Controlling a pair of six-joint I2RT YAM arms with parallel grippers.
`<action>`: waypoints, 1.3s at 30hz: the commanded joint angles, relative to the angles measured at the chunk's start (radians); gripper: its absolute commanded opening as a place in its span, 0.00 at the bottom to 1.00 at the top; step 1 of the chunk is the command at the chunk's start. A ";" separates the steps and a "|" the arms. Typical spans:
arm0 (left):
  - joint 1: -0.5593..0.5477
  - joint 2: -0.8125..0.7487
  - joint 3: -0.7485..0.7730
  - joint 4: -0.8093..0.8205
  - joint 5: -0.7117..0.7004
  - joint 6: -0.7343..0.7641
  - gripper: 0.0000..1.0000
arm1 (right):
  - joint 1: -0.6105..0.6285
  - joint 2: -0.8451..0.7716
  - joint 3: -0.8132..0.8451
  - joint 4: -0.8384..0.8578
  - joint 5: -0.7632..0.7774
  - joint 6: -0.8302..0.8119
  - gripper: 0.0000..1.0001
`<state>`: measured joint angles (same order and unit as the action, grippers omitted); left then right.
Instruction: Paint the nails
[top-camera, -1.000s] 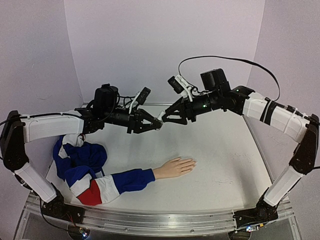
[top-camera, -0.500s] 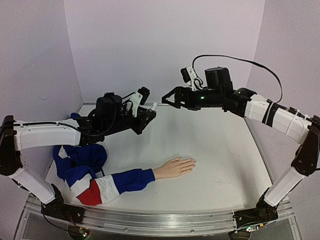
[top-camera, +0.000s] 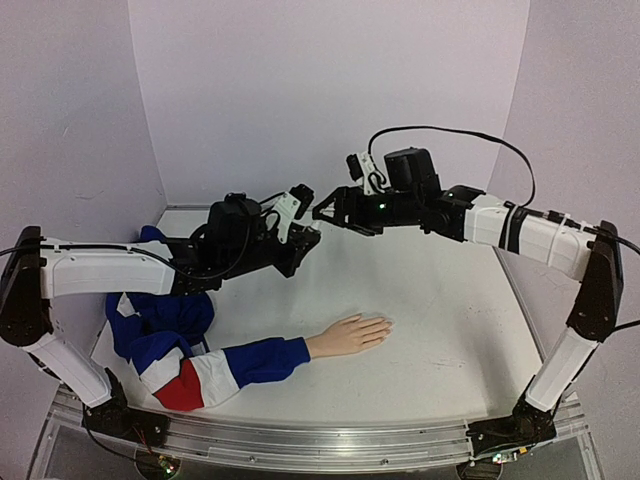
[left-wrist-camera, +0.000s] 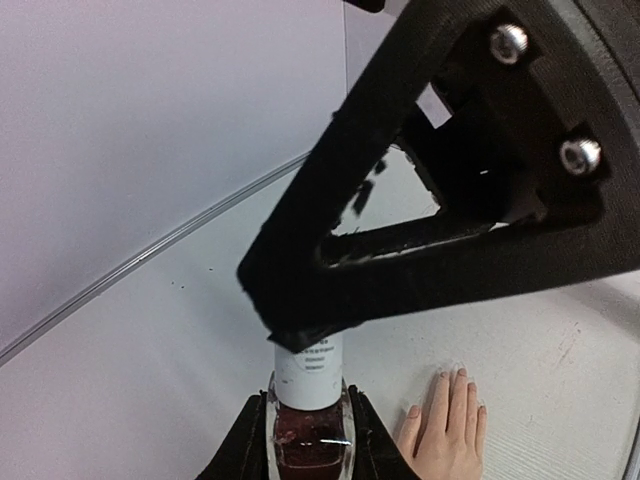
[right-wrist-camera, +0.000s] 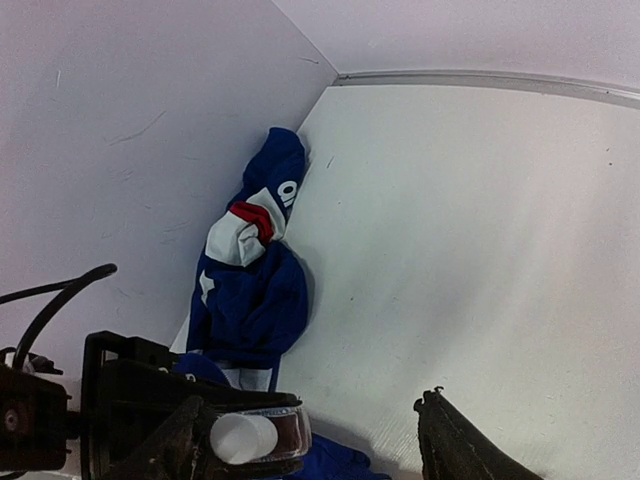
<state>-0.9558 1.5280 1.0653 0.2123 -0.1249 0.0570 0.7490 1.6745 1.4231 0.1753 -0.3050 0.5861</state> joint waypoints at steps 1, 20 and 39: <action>-0.009 0.005 0.066 0.045 -0.026 0.012 0.00 | 0.020 0.040 0.056 0.046 -0.030 0.006 0.63; 0.145 -0.099 0.049 0.035 0.898 -0.168 0.00 | 0.028 -0.036 -0.013 0.090 -0.682 -0.414 0.00; 0.127 -0.170 -0.030 0.031 0.530 -0.119 0.00 | 0.027 -0.196 -0.071 0.064 -0.256 -0.374 0.80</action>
<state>-0.7689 1.4559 1.0824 0.1753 0.8982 -0.1883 0.7715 1.5612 1.3525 0.2302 -0.8463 0.1425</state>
